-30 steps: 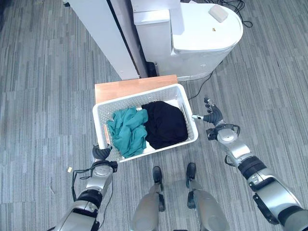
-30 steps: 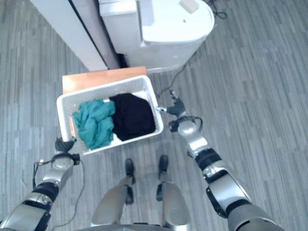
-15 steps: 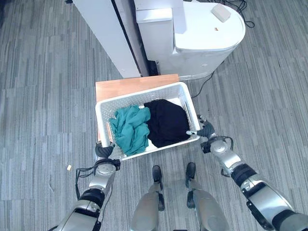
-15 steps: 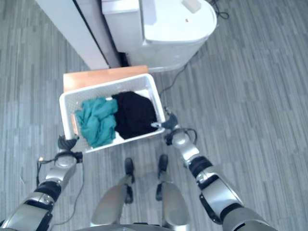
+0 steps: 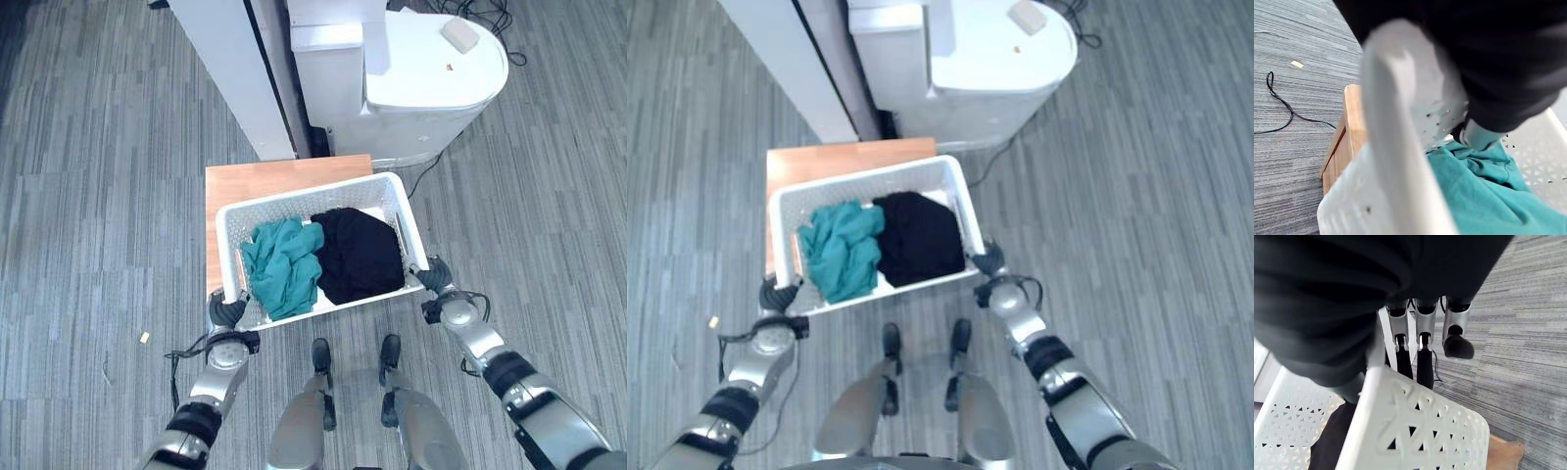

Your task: Grab the laundry basket,head to the washer,open it,put in the laundry and shut it.

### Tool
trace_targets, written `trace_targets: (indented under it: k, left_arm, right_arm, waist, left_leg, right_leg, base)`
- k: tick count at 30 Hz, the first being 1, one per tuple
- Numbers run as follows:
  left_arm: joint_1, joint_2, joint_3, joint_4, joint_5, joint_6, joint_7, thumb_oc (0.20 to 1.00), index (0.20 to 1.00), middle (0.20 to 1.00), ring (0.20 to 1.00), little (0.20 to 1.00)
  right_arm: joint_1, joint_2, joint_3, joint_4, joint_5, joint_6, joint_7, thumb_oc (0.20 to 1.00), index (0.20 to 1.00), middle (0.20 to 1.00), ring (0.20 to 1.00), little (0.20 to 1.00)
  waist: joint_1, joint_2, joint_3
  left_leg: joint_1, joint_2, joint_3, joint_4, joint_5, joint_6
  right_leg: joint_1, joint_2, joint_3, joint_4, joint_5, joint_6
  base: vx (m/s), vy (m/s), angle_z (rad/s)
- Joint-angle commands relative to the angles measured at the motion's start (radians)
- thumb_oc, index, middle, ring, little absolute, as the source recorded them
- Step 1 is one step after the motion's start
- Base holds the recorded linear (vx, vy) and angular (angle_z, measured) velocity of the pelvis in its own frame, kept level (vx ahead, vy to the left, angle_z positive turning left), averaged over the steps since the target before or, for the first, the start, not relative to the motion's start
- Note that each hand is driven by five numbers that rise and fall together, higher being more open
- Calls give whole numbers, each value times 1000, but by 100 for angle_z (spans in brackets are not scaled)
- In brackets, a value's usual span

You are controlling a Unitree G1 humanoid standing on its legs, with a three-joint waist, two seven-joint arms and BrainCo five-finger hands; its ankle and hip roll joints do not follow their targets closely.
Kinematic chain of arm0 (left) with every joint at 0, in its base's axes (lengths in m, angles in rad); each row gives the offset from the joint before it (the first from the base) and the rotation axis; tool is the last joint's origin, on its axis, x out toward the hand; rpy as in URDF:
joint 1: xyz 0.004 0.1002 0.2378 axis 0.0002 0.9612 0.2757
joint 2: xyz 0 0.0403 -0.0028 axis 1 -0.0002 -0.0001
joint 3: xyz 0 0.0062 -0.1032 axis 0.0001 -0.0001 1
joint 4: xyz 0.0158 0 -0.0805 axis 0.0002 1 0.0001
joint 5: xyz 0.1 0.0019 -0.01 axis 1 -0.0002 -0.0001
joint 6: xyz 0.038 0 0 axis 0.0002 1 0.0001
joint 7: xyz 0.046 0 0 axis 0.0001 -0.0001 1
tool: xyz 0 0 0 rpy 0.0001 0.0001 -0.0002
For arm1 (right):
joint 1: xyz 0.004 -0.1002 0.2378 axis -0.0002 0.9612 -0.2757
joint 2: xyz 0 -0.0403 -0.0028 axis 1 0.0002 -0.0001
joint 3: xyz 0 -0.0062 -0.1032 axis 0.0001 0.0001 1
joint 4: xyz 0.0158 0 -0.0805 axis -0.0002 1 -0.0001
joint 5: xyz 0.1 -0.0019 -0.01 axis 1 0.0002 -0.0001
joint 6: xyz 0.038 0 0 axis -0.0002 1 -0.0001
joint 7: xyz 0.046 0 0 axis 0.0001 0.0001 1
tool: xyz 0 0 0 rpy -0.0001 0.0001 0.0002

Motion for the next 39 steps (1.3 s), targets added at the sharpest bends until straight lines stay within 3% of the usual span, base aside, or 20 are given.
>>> trace_targets:
  k: [1,7,10,11,13,14,15,16,19,23,24,25,26,29,31,32,34,35,36,39]
  left_arm:
    - [18,-16,-6,-111,22,-66,-91,200,200,200,200,200]
    - [117,-10,7,-218,30,-33,-153,200,200,200,200,200]
    - [148,-9,15,-283,32,-27,-176,200,200,200,200,200]
    - [149,-9,15,-284,32,-27,-176,200,200,200,200,200]
    - [157,-2,21,-315,31,-29,-178,200,200,200,200,200]
    - [159,6,24,-338,32,-29,-179,200,200,200,200,200]
    - [168,15,32,-364,32,-30,-180,200,200,200,200,200]
    - [169,15,32,-365,32,-29,-180,200,200,200,200,200]
    - [202,28,62,-406,31,-31,-180,200,200,200,200,200]
    - [223,13,49,-376,40,-19,-202,200,200,200,200,200]
    - [224,-4,31,-368,27,-23,-202,200,200,200,200,200]
    - [222,-4,31,-367,27,-23,-201,200,200,200,200,200]
    - [221,-12,21,-361,19,-24,-193,200,200,200,200,200]
    - [240,-26,13,-362,1,-25,-191,200,200,200,200,200]
    - [250,-26,12,-357,7,-21,-195,200,200,200,200,200]
    - [256,-26,16,-357,12,-15,-199,200,200,200,200,200]
    - [257,-25,21,-356,14,-15,-192,200,200,200,200,200]
    - [257,-25,22,-356,14,-15,-192,200,200,200,200,200]
    - [255,-25,27,-365,19,-13,-185,200,200,200,200,200]
    - [259,-23,34,-369,19,-16,-189,200,200,200,200,200]
  right_arm:
    - [52,28,-11,-166,-20,-84,76,200,200,200,200,200]
    - [275,-49,-171,-391,-45,-83,106,200,200,200,200,200]
    - [370,-49,-230,-468,-46,-91,129,200,200,200,200,200]
    - [372,-49,-230,-471,-46,-90,129,200,200,200,200,200]
    - [398,-41,-248,-493,-41,-94,134,200,200,200,200,200]
    - [406,-39,-253,-503,-41,-96,135,200,200,200,200,200]
    - [415,-35,-252,-527,-47,-101,137,200,200,200,200,200]
    - [416,-35,-252,-528,-47,-100,137,200,200,200,200,200]
    - [412,-37,-249,-551,-58,-106,135,200,200,200,200,200]
    - [444,-53,-261,-576,-68,-107,144,200,200,200,200,200]
    - [449,-84,-259,-590,-60,-114,139,200,200,200,200,200]
    - [448,-85,-259,-590,-60,-114,138,200,200,200,200,200]
    - [445,-91,-260,-578,-52,-115,130,200,200,200,200,200]
    - [462,-94,-255,-578,-45,-107,134,200,200,200,200,200]
    - [479,-96,-260,-568,-38,-107,133,200,200,200,200,200]
    - [481,-92,-262,-555,-38,-103,130,200,200,200,200,200]
    - [476,-93,-259,-545,-38,-103,124,200,200,200,200,200]
    - [476,-93,-259,-545,-38,-103,124,200,200,200,200,200]
    - [470,-88,-262,-535,-32,-102,113,200,200,200,200,200]
    - [474,-83,-268,-540,-26,-102,119,200,200,200,200,200]
  waist:
    - [-21,-38,-82]
    - [-76,-38,-125]
    - [-130,-33,-139]
    - [-126,-35,-141]
    - [-140,-31,-146]
    - [-143,-30,-151]
    - [-136,-18,-160]
    - [-136,-18,-159]
    - [-116,-18,-178]
    - [-150,-36,-201]
    - [-147,-37,-186]
    - [-146,-34,-184]
    - [-138,-31,-175]
    - [-104,-49,-165]
    - [-93,-60,-165]
    - [-71,-51,-162]
    - [-56,-47,-157]
    - [-56,-48,-158]
    - [-30,-32,-153]
    - [-25,-23,-165]
  left_leg:
    - [-39,-50,-15,92,-104,6]
    - [30,-44,17,94,-132,12]
    - [83,-22,99,104,-161,15]
    - [81,-22,103,102,-158,14]
    - [113,-1,165,107,-174,8]
    - [128,14,196,110,-177,3]
    - [166,45,243,118,-205,-10]
    - [167,45,243,118,-205,-11]
    - [198,84,344,115,-202,-15]
    - [218,131,383,195,-221,-31]
    - [180,219,336,421,-140,-71]
    - [174,231,332,437,-141,-79]
    - [133,238,267,499,-108,-89]
    - [-4,85,54,496,-209,-39]
    - [-60,45,24,405,-192,-15]
    - [-108,5,-43,326,-136,-23]
    - [-137,-21,-92,275,-78,-35]
    - [-137,-21,-92,273,-77,-35]
    - [-184,-58,-177,199,1,-54]
    - [-150,-50,-175,154,-8,-41]
  right_leg:
    - [-24,-65,44,40,-67,103]
    - [20,-58,68,47,-84,108]
    - [15,-49,68,84,-94,117]
    - [12,-48,72,83,-91,116]
    - [6,-65,19,103,-87,125]
    - [2,-85,-46,109,-86,124]
    - [8,-123,-183,147,-112,125]
    - [7,-123,-182,151,-114,124]
    - [22,-196,-398,209,-129,108]
    - [27,-158,-302,187,-166,86]
    - [74,-72,-226,145,-203,30]
    - [76,-64,-226,143,-205,24]
    - [94,-36,-207,127,-216,6]
    - [141,-7,-116,96,-235,12]
    - [153,-11,-81,82,-225,20]
    - [176,10,-39,81,-234,21]
    - [191,29,-11,77,-238,19]
    - [190,29,-11,76,-237,19]
    - [228,63,56,70,-255,17]
    - [249,71,102,80,-278,21]
  base:
    - [61,6,-6]
    - [61,16,-12]
    - [27,26,-52]
    - [33,-1,-75]
    - [34,-55,-98]
    - [145,-107,-146]
    - [135,-94,-136]
    - [134,-93,-188]
    - [75,-169,-148]
    - [207,-302,-137]
    - [297,-449,-86]
    - [245,-449,-97]
    - [65,-175,-120]
    - [163,-100,-87]
    - [241,-15,-102]
    - [283,12,-53]
    - [192,13,-41]
    - [372,42,-102]
    - [275,37,-100]
    - [304,130,-82]
